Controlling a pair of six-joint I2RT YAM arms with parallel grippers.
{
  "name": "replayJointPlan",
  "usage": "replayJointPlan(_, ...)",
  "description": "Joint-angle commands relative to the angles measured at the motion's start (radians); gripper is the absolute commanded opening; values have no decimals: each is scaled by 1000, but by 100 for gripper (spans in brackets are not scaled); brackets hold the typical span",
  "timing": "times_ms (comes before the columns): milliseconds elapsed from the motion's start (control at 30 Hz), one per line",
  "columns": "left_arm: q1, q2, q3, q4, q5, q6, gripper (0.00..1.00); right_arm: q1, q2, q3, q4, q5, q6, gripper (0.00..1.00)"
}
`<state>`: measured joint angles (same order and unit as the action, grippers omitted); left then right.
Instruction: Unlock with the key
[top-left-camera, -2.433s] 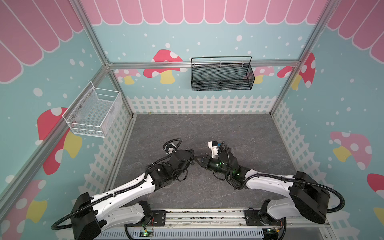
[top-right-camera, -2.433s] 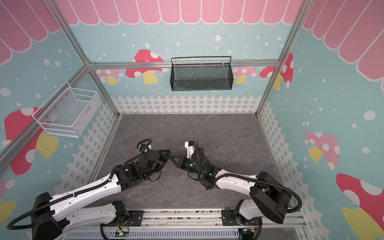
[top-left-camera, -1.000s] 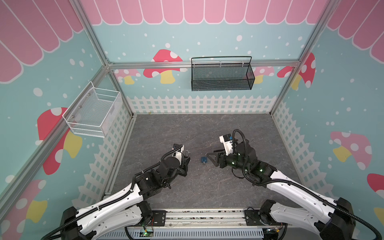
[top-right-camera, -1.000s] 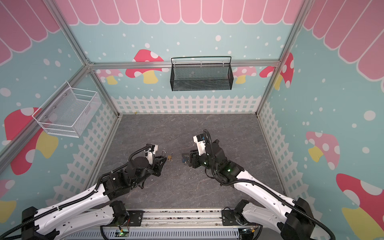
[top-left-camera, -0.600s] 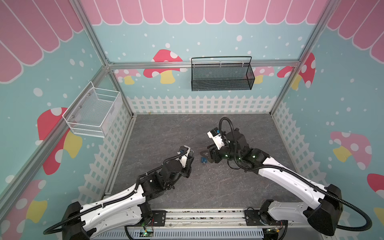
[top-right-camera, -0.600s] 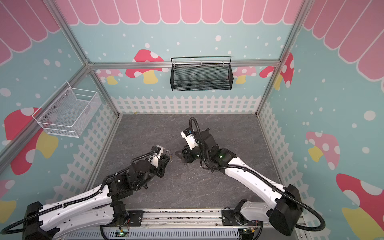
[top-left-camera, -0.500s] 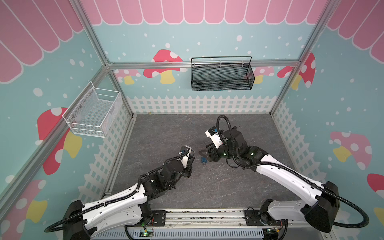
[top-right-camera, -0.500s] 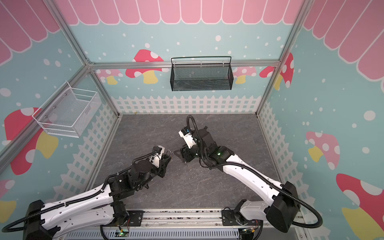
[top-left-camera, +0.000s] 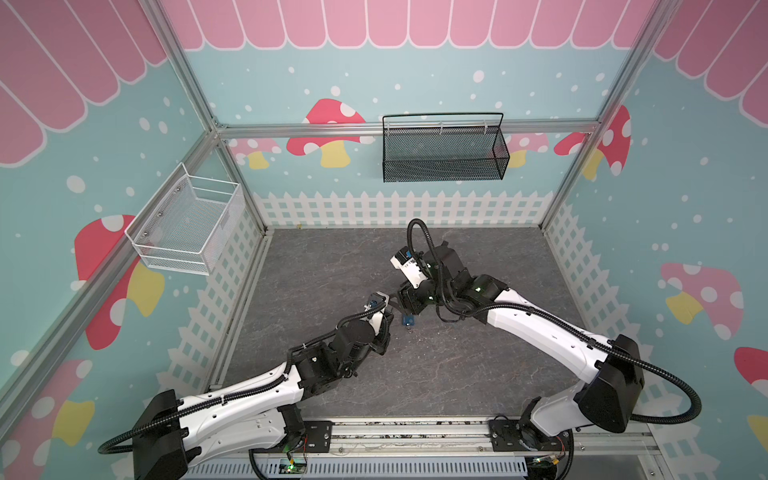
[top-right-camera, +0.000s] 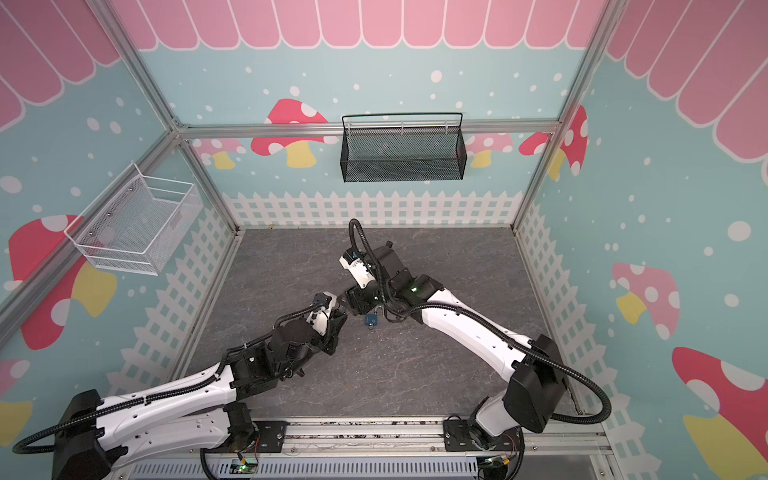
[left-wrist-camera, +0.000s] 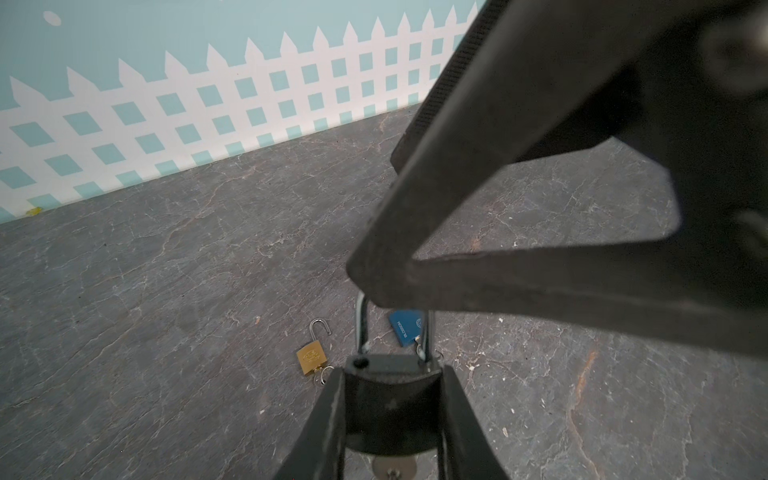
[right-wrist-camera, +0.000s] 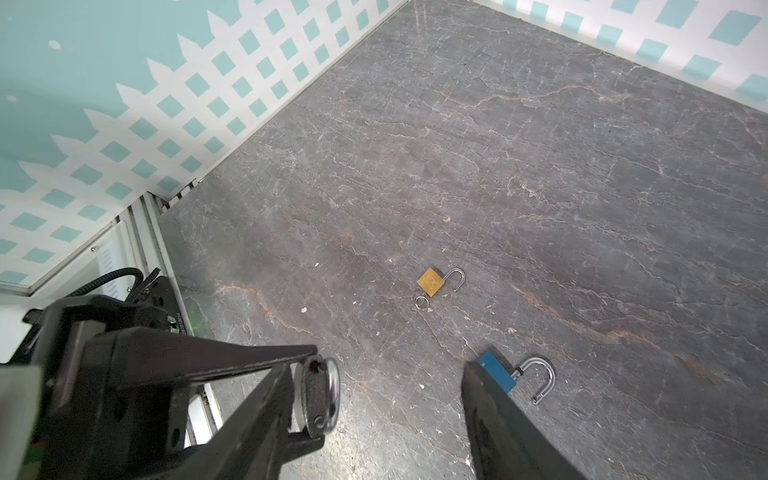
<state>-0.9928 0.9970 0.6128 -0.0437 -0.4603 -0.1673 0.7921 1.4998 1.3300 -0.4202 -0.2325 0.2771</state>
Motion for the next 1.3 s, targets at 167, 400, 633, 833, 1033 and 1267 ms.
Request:
replayJointPlan(167, -7, -25, 5, 53, 2, 37, 0, 4, 56, 76, -73, 41, -63, 67)
replayJointPlan(400, -7, -41, -16, 64, 30, 51, 0, 4, 91, 122, -139, 113, -85, 68)
replayJointPlan(633, -6, -70, -35, 77, 47, 81, 0, -18, 95, 125, -162, 66, -95, 69)
replayJointPlan(833, -7, -92, -56, 109, 48, 85, 0, -37, 59, 67, -140, 1, -80, 69)
replayJointPlan(1033, -7, -94, -59, 123, 36, 87, 0, -53, 14, 17, -123, -26, -54, 70)
replayJointPlan(1267, -7, -74, -49, 124, 12, 61, 0, -59, -31, -28, -109, -37, -24, 70)
